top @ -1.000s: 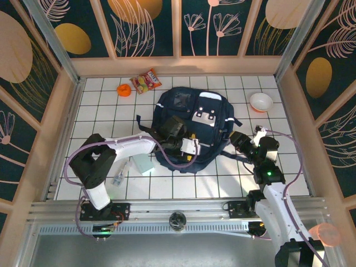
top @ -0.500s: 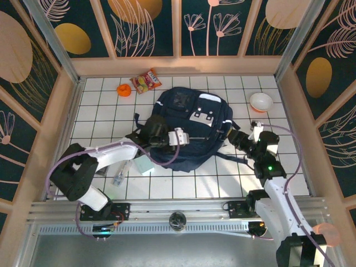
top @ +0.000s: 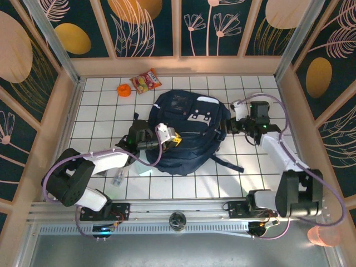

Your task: Pack the student bag

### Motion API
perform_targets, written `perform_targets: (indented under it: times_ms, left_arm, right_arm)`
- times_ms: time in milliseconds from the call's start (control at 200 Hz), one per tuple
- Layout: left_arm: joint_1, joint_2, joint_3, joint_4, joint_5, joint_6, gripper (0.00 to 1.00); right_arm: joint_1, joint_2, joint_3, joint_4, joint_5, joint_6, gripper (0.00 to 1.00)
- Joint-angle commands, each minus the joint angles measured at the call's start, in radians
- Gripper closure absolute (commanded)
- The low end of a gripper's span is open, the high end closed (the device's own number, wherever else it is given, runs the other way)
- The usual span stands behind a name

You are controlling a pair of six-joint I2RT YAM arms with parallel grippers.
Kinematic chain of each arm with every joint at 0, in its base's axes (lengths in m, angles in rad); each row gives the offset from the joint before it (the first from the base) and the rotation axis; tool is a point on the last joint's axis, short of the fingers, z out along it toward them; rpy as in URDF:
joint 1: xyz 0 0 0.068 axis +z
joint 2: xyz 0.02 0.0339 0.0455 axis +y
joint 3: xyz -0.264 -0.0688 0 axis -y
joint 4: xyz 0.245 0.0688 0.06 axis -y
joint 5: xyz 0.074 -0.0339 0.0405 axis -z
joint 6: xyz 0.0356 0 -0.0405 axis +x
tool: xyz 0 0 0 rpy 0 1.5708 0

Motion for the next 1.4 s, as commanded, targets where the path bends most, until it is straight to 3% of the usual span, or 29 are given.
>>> perform_targets:
  times_ms: [0,180,440,650,1011,1081,1396]
  left_arm:
    - [0.02,-0.016,0.001,0.215,0.082,-0.079,1.0]
    - [0.029,-0.018,0.021,0.136,0.095,-0.018,1.0]
    - [0.03,-0.003,0.033,0.13,0.126,-0.01,1.0]
    - [0.03,0.01,0.043,0.133,0.148,-0.01,1.0]
    - [0.031,0.025,0.054,0.121,0.139,0.003,1.0]
    - [0.031,0.024,0.057,0.122,0.139,0.003,1.0]
    - [0.03,0.013,0.045,0.101,0.056,0.022,1.0]
  right_arm:
    - [-0.009,0.042,0.012,-0.034,-0.047,-0.295,0.41]
    - [-0.028,0.116,0.0,-0.027,-0.152,-0.549,0.41]
    - [-0.024,0.256,0.107,-0.169,-0.255,-0.721,0.43]
    - [-0.017,0.31,0.147,-0.213,-0.302,-0.736,0.48]
    - [-0.03,0.256,0.159,-0.24,-0.338,-0.693,0.89]
    - [-0.032,0.26,0.165,-0.234,-0.327,-0.673,1.0]
    - [-0.032,0.2,0.175,-0.222,-0.317,-0.591,1.0]
